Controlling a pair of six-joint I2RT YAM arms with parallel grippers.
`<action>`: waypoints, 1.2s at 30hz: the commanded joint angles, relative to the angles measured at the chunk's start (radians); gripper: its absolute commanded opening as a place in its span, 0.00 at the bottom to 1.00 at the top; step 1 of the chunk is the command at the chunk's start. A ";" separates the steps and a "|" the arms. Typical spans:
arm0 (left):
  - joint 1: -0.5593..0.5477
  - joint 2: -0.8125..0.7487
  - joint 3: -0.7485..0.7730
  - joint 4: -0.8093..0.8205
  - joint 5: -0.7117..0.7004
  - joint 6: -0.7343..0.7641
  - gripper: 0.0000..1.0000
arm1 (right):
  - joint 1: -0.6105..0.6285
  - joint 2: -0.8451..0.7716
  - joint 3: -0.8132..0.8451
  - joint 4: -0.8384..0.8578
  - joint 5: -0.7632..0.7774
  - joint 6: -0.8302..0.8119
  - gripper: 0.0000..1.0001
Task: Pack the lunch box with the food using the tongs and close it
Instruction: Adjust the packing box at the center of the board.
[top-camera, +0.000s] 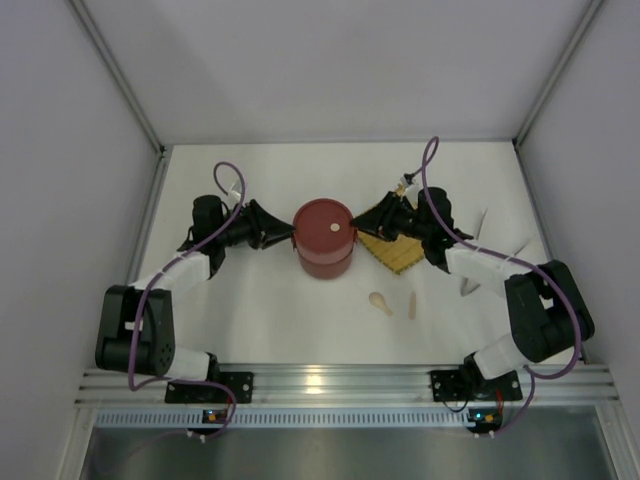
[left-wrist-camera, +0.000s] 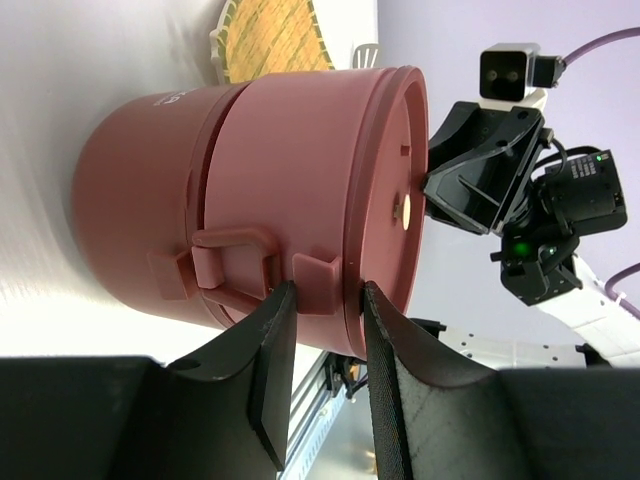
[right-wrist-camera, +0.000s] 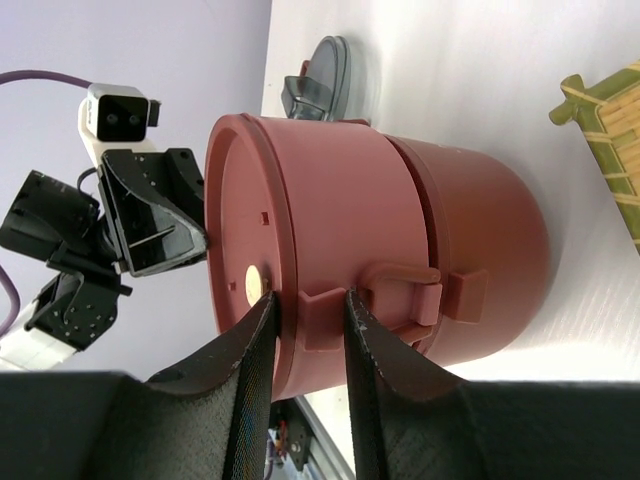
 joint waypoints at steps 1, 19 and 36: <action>-0.013 -0.058 0.057 0.029 0.059 0.028 0.23 | 0.027 -0.037 0.081 0.023 -0.014 -0.033 0.24; -0.020 -0.101 0.071 -0.071 0.070 0.048 0.23 | 0.030 -0.037 0.116 -0.035 -0.008 -0.051 0.24; -0.079 -0.128 0.023 -0.100 0.022 0.060 0.23 | 0.030 -0.037 0.154 -0.101 -0.007 -0.077 0.24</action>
